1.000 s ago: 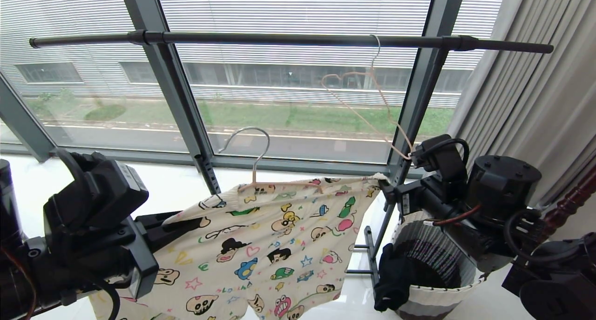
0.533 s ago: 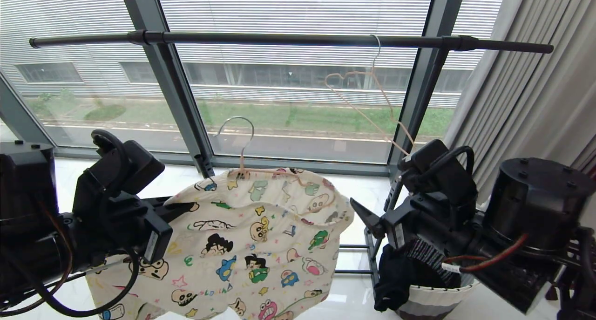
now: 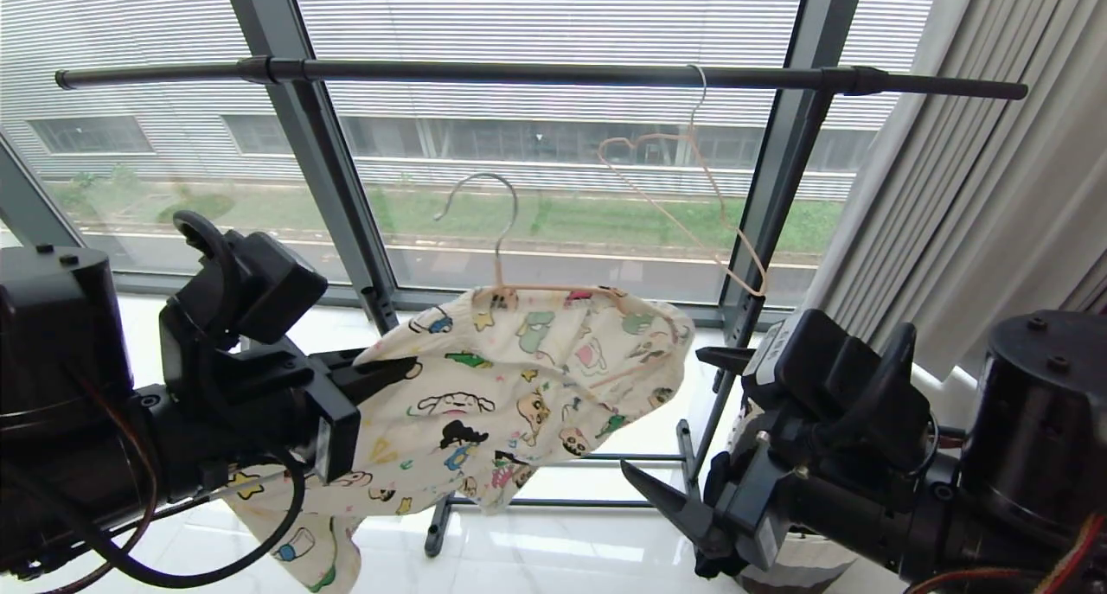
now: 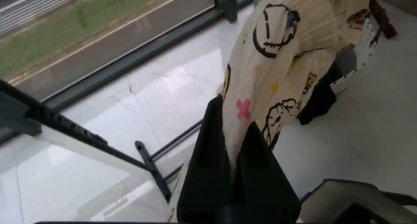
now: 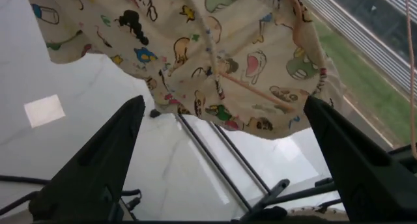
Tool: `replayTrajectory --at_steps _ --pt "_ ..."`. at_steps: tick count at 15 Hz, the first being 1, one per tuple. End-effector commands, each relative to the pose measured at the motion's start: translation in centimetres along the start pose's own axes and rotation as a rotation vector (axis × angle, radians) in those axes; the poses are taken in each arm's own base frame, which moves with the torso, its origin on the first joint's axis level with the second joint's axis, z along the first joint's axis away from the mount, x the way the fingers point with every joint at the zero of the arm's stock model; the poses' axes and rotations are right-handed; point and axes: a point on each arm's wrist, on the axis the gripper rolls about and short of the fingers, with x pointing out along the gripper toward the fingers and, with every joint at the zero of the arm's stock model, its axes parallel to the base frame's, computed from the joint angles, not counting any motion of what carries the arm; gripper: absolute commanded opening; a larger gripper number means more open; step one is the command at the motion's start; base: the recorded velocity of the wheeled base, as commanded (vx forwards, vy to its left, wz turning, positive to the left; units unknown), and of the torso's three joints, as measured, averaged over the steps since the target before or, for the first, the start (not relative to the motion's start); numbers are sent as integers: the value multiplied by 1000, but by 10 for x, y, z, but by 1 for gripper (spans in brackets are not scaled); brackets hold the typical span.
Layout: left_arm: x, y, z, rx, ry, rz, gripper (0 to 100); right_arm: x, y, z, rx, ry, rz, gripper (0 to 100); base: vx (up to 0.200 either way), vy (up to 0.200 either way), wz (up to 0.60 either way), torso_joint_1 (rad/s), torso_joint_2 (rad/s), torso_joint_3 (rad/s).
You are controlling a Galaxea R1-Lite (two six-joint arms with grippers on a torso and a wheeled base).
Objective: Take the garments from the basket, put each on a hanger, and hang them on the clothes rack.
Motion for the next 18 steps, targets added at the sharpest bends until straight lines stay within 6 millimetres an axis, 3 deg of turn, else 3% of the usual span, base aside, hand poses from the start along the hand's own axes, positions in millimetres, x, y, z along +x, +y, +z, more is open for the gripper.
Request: replayTrajectory --at_steps 1,4,9,17,18 --pt "3 -15 -1 81 -9 -90 0 -10 -29 14 -44 -24 8 100 0 0 0 0 0 0" --pt "4 -31 -2 157 -35 -210 0 -13 -53 27 -137 15 103 100 0 0 0 0 0 0" --pt "1 -51 11 196 -101 -303 0 -11 -46 10 -109 189 268 100 0 0 0 0 0 0" --pt "0 -58 14 265 -139 -330 0 -8 -49 5 -43 273 278 100 0 0 0 0 0 0" --pt "0 -58 15 267 -146 -331 0 -8 -48 4 -42 277 281 0 0 0 0 0 0 0"
